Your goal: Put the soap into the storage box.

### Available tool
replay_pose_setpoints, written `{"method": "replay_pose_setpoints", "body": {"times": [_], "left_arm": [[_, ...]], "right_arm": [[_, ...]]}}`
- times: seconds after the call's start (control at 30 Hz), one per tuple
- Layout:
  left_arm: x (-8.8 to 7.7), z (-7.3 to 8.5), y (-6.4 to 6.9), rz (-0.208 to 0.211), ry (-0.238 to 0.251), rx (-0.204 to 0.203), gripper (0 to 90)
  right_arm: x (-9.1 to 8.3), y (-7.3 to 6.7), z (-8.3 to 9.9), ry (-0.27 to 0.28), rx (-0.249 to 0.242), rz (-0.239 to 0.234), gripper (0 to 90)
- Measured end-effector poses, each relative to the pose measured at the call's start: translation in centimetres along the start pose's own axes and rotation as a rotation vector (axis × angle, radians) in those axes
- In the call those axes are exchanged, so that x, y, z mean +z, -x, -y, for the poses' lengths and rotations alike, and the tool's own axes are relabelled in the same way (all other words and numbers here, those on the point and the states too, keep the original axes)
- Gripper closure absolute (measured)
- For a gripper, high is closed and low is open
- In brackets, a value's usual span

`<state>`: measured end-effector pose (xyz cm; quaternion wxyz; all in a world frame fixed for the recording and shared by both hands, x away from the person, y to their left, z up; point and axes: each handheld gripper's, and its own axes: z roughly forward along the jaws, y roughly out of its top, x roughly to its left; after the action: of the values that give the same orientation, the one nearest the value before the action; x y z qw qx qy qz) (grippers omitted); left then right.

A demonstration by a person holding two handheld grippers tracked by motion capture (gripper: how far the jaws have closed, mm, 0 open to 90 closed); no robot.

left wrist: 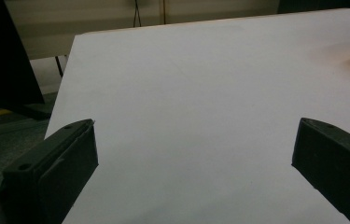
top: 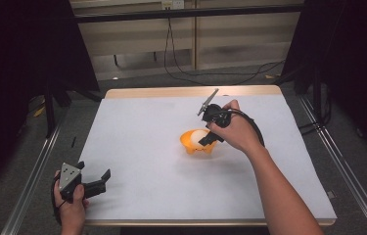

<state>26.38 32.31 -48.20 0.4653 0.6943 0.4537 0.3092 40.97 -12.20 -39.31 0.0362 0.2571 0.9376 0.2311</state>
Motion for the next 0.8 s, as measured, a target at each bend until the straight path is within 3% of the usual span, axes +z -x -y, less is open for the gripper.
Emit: {"method": "replay_pose_setpoints", "body": {"times": [0.8], "left_arm": [[0.0,0.0,0.0,-0.001,0.0,0.0,0.0]], "right_arm": [[-1.8,0.6,5.0,0.037,0.051,0.017,22.6]]}}
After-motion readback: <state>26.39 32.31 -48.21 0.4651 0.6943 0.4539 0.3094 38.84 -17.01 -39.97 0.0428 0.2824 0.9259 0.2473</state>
